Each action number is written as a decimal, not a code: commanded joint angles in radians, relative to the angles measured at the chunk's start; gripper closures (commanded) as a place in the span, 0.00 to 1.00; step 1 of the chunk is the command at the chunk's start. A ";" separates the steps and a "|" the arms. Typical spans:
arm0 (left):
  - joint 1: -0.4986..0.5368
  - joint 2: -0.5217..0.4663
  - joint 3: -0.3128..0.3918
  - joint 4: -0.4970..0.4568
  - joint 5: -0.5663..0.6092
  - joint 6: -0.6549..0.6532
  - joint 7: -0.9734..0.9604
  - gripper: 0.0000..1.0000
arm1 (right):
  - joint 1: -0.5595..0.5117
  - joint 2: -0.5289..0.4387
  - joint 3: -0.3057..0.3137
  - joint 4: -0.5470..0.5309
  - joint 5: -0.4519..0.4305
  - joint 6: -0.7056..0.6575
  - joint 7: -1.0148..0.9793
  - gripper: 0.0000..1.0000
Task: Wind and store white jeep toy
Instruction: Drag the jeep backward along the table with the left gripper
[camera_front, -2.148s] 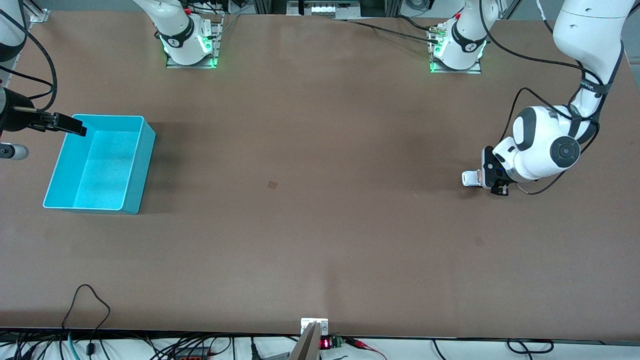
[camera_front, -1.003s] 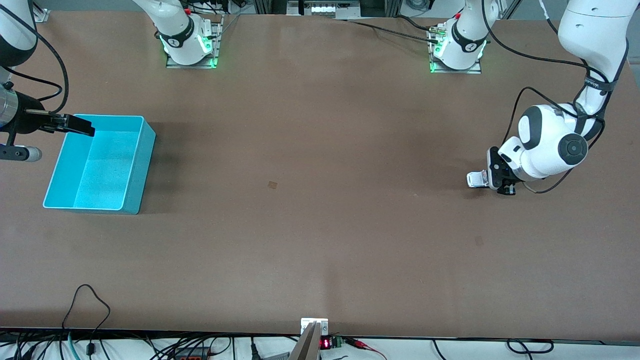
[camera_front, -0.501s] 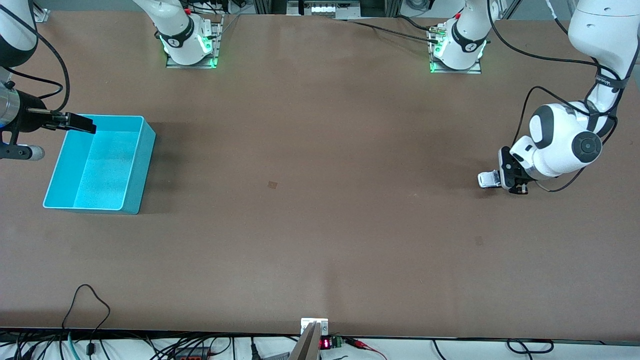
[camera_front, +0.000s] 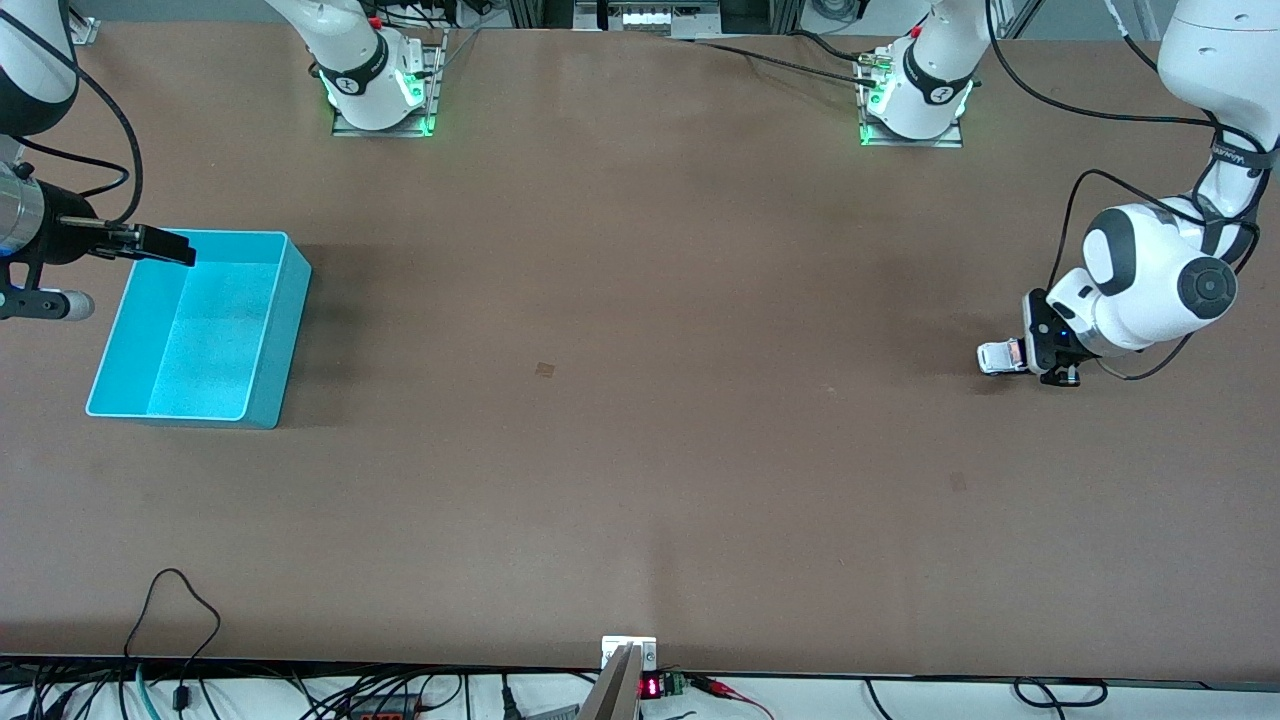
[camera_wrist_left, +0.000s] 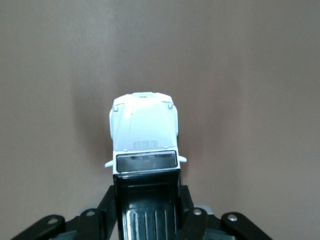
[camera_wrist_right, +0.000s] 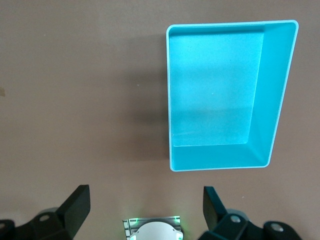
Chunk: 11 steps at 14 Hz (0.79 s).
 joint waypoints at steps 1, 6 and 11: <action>0.054 0.061 -0.008 0.026 0.059 0.027 0.053 0.79 | 0.002 -0.002 0.001 -0.001 0.014 -0.014 -0.010 0.00; 0.088 0.071 -0.008 0.030 0.091 0.037 0.055 0.78 | 0.007 -0.002 0.001 -0.001 0.014 -0.014 -0.010 0.00; 0.121 0.079 -0.008 0.030 0.134 0.070 0.063 0.78 | 0.018 -0.002 0.001 -0.001 0.014 -0.017 -0.010 0.00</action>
